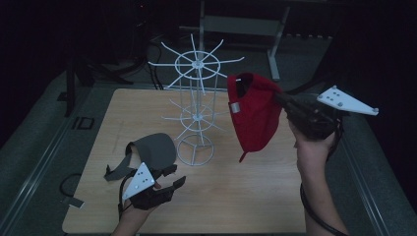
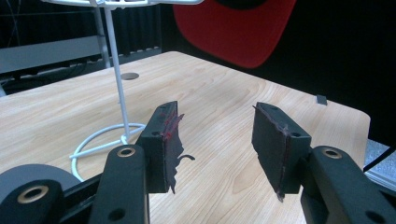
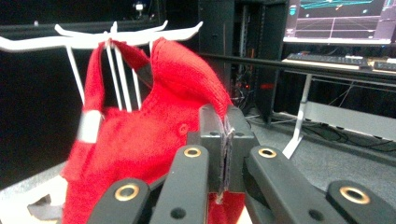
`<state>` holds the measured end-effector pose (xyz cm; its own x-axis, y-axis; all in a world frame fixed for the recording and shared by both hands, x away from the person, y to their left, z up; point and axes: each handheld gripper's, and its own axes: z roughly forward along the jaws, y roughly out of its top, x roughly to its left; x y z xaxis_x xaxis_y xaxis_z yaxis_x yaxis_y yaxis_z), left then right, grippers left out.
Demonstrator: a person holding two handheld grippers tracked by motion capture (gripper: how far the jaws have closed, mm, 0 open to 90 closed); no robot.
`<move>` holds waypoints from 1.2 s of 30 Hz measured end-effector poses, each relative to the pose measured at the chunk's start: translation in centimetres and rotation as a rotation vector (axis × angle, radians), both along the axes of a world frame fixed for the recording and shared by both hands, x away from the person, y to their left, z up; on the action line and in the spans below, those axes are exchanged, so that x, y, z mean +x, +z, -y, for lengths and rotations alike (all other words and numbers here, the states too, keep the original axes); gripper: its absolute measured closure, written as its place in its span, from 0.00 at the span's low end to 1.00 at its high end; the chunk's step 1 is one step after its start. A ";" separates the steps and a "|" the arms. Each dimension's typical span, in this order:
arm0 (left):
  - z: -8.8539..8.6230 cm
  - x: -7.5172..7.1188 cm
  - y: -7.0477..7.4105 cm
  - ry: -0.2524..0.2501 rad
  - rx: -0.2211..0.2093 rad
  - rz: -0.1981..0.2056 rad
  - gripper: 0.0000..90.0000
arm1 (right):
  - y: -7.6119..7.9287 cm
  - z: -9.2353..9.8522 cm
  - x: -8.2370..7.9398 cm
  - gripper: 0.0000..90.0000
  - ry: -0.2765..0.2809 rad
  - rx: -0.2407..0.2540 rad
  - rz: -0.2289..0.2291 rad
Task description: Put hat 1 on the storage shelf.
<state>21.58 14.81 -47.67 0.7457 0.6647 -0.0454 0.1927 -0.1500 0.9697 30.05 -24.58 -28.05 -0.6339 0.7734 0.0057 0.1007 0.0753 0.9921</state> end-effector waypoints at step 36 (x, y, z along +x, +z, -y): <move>-3.7 -0.8 -1.5 0.079 0.000 -0.031 0.58 | -6.0 3.9 -2.6 0.21 0.087 -0.069 -0.077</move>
